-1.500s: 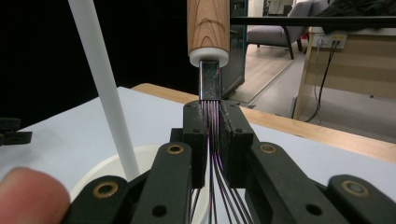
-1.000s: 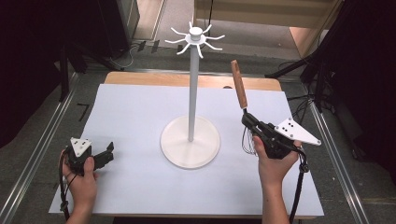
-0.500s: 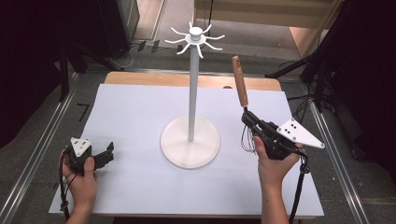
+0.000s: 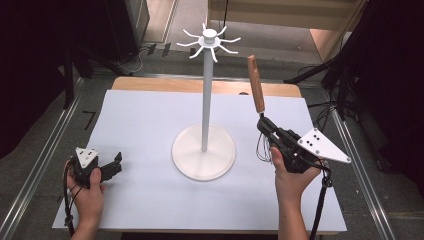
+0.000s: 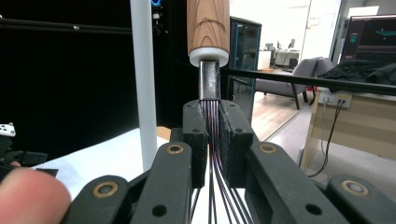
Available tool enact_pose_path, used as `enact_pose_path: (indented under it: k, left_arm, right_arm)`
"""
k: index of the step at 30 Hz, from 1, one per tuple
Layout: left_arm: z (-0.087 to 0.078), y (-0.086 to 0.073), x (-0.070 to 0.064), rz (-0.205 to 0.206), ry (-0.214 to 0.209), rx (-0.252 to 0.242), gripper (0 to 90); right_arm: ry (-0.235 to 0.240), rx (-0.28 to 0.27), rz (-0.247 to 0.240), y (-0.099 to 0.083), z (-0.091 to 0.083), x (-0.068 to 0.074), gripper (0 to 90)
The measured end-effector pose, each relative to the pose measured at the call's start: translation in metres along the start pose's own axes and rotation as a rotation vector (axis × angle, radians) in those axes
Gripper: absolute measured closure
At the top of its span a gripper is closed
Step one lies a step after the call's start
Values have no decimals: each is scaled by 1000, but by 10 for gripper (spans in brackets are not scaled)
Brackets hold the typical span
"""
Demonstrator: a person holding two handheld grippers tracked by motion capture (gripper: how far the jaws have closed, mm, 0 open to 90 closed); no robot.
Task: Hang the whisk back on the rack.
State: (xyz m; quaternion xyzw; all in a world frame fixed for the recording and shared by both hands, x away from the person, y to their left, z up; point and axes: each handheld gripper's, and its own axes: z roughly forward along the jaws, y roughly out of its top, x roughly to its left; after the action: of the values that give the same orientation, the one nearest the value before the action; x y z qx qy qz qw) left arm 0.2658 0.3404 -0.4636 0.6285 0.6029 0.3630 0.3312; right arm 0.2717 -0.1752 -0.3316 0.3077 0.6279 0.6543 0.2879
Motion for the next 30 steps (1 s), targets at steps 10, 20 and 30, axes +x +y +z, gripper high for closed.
enact_pose_path:
  k: [10, 20, 30]
  left_arm:
    - [0, 0, 0, 1, -2, -1, 140]
    - [0, 0, 0, 1, -2, 0, 140]
    - [0, 0, 0, 1, -2, 2, 140]
  right_arm:
    - [6, -29, -8, 6, -3, 5, 839]
    - [15, -56, -27, 16, -5, 11, 840]
    - [25, -67, -52, 26, -5, 18, 840]
